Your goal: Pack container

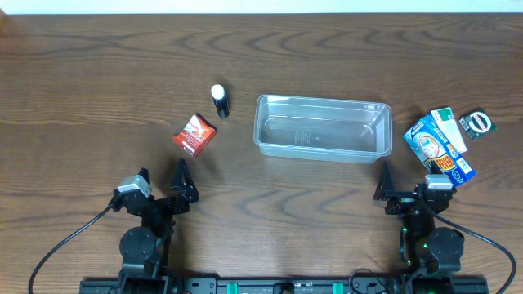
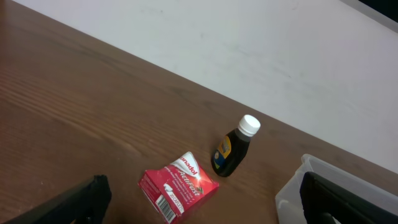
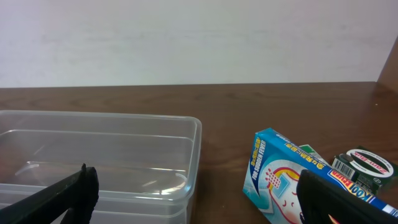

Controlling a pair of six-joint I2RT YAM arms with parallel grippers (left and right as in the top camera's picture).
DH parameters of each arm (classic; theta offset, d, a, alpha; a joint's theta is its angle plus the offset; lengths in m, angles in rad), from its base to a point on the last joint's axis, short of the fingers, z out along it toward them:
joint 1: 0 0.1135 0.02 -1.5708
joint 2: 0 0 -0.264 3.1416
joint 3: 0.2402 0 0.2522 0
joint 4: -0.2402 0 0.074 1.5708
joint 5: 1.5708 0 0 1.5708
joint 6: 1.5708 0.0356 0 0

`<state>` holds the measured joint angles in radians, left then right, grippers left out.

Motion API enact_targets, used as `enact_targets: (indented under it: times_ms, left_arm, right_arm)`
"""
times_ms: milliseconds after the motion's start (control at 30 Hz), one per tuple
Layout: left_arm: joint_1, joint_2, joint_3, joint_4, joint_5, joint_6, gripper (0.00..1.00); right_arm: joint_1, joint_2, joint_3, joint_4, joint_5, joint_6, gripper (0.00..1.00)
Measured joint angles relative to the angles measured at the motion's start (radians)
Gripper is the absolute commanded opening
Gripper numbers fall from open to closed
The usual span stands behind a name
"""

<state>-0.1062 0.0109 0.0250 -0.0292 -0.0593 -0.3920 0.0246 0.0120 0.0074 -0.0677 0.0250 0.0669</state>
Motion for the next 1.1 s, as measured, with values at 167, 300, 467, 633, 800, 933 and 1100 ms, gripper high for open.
enact_targets:
  times_ms: [167,300,467,633,800,933,1100]
  left_arm:
    - [0.000,0.000,0.000,0.000,0.000,0.000,0.98]
    - [0.000,0.000,0.000,0.000,0.000,0.000,0.98]
    - [0.000,0.000,0.000,0.000,0.000,0.000,0.98]
    - [0.000,0.000,0.000,0.000,0.000,0.000,0.98]
    - [0.000,0.000,0.000,0.000,0.000,0.000,0.98]
    - [0.000,0.000,0.000,0.000,-0.001,0.000,0.98]
    - [0.000,0.000,0.000,0.001,-0.002,0.000,0.98]
  right_arm:
    - [0.000,0.000,0.000,0.000,0.000,-0.001,0.99]
    - [0.000,0.000,0.000,0.005,0.018,-0.017,0.99]
    - [0.000,0.000,0.000,0.024,0.027,-0.027,0.99]
    - [0.000,0.011,0.019,0.017,-0.019,-0.031,0.99]
    - [-0.008,0.097,0.189,-0.030,-0.039,-0.095,0.99]
    - [-0.049,0.242,0.443,-0.145,-0.050,-0.180,0.99]
    - [-0.117,0.497,0.776,-0.453,-0.101,-0.314,0.99]
